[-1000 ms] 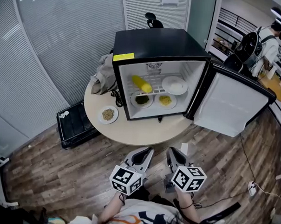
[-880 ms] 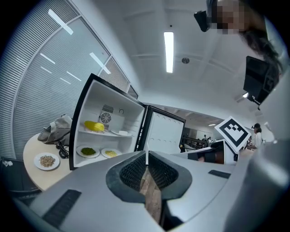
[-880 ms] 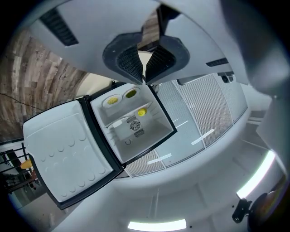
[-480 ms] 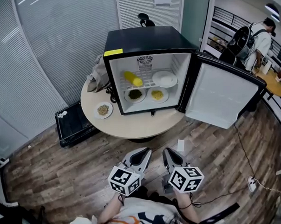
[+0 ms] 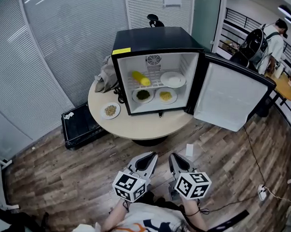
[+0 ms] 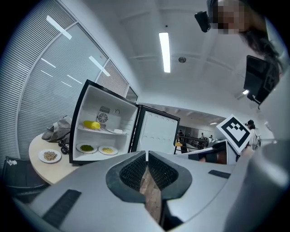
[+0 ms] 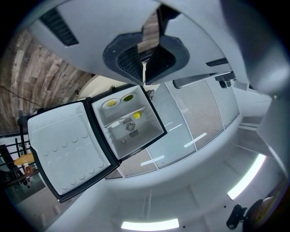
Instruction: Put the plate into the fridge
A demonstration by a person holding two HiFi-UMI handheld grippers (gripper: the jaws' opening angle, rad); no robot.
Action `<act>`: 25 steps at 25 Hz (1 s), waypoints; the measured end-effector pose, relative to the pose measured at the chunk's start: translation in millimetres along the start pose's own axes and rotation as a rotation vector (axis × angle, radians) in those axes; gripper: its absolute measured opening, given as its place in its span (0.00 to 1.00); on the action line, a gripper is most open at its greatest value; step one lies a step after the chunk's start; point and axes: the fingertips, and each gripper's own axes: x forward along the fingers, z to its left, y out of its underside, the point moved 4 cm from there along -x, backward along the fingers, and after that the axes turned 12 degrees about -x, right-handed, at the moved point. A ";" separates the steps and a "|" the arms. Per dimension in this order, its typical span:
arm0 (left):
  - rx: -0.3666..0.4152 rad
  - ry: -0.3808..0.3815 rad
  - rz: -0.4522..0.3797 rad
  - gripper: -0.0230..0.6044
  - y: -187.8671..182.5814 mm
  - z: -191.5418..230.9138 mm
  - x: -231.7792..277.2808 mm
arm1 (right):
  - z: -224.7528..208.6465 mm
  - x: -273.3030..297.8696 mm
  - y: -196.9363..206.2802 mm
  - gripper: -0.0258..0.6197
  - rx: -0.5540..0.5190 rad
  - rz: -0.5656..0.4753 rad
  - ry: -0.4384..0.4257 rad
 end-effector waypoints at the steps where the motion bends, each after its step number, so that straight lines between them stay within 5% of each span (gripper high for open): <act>1: 0.002 -0.001 -0.001 0.08 0.0 -1.2 -1.1 | 0.6 -1.3 0.4 0.09 0.000 0.001 -0.002; 25: 0.021 -0.014 -0.020 0.08 9.1 -19.6 -16.4 | 1.7 -11.9 1.9 0.09 -0.030 -0.002 -0.026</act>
